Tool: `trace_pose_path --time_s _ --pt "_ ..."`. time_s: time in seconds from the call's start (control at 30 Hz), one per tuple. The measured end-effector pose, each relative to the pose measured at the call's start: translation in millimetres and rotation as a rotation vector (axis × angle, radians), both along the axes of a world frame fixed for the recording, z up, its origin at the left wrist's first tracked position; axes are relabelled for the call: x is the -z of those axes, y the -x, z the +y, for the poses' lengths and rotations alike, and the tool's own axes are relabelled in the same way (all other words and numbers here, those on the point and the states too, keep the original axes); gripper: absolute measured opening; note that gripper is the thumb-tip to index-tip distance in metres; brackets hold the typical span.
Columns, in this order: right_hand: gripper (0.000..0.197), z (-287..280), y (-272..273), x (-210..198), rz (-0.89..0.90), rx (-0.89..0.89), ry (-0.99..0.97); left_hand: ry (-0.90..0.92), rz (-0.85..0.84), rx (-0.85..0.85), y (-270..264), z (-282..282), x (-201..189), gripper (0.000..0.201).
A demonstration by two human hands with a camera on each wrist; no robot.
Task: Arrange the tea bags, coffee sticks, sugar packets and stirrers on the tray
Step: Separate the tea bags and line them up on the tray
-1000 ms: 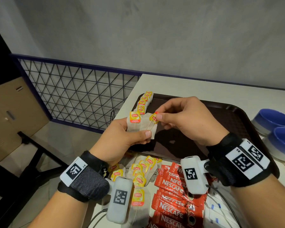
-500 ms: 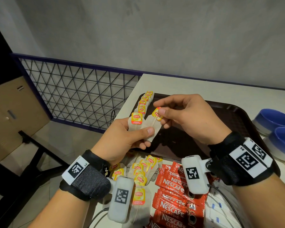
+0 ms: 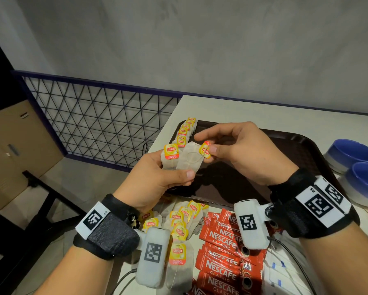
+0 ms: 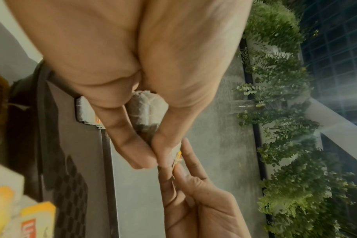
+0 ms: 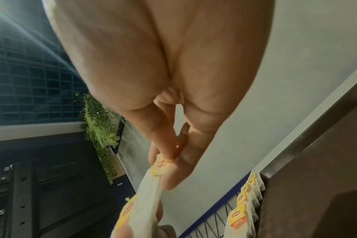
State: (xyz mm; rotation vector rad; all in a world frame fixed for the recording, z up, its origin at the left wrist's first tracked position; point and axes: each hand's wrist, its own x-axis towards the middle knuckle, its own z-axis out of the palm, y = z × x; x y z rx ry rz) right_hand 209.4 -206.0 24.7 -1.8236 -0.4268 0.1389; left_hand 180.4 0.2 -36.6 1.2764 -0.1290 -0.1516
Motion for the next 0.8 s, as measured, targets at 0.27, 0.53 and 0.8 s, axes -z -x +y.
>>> trace_pose_path --time_s 0.27,0.53,0.8 --pt "0.034 -1.3 2.6 -5.6 -0.043 0.016 0.043 0.078 0.047 -0.071 -1.7 -0.4 -4.3 0.031" --pt "0.023 -0.4 2.6 -4.1 0.003 0.001 0.065 0.076 0.049 -0.135 -2.2 -3.0 -4.1 0.023" --pt "0.022 3.4 3.9 -1.7 -0.053 0.013 0.115 0.066 0.025 -0.101 -0.4 -4.3 -5.8 0.025"
